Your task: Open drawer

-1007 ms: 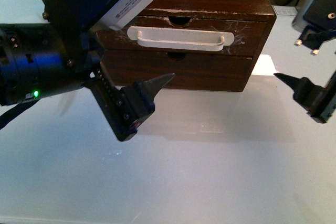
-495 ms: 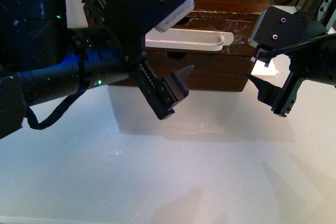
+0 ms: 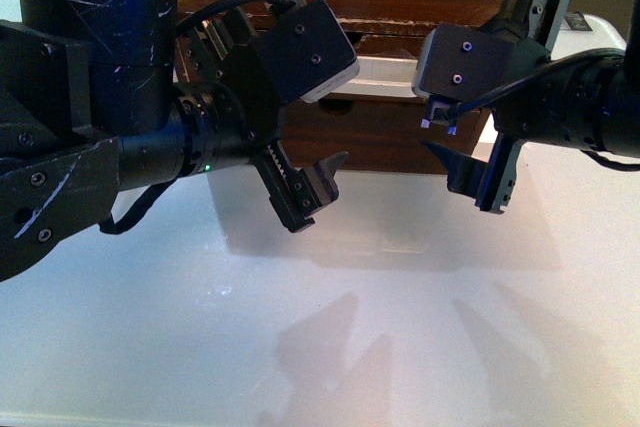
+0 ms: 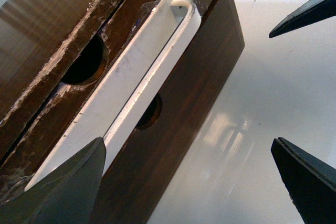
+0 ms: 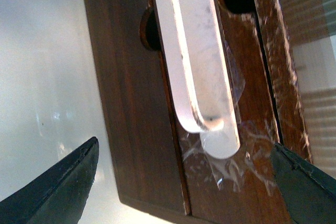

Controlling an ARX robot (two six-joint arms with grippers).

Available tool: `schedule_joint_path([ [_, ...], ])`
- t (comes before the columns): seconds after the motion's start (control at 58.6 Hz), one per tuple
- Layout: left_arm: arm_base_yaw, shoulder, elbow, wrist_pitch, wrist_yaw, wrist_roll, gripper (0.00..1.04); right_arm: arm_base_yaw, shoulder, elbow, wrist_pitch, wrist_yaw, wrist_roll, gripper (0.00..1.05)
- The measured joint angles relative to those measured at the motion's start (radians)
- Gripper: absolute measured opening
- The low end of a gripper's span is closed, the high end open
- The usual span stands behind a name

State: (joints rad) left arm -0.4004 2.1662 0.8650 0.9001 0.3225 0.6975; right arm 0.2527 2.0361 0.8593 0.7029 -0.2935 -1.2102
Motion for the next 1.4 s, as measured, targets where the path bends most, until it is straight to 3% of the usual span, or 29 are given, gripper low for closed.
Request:
schedule_joint_path([
  [0.444, -0.012, 0.015, 0.029, -0.019, 0.018, 0.026, 0.96, 0.064, 0.028, 0.026, -0.035, -0.004, -0.043, 0.96],
  [0.922, -0.008, 0.052, 0.080, -0.060, 0.021, 0.035, 0.96, 0.069, 0.041, 0.043, -0.039, -0.001, -0.058, 0.96],
  [1.4, -0.004, 0.079, 0.136, -0.103, 0.035, 0.036, 0.96, 0.034, 0.064, 0.102, -0.092, -0.068, 0.007, 0.96],
])
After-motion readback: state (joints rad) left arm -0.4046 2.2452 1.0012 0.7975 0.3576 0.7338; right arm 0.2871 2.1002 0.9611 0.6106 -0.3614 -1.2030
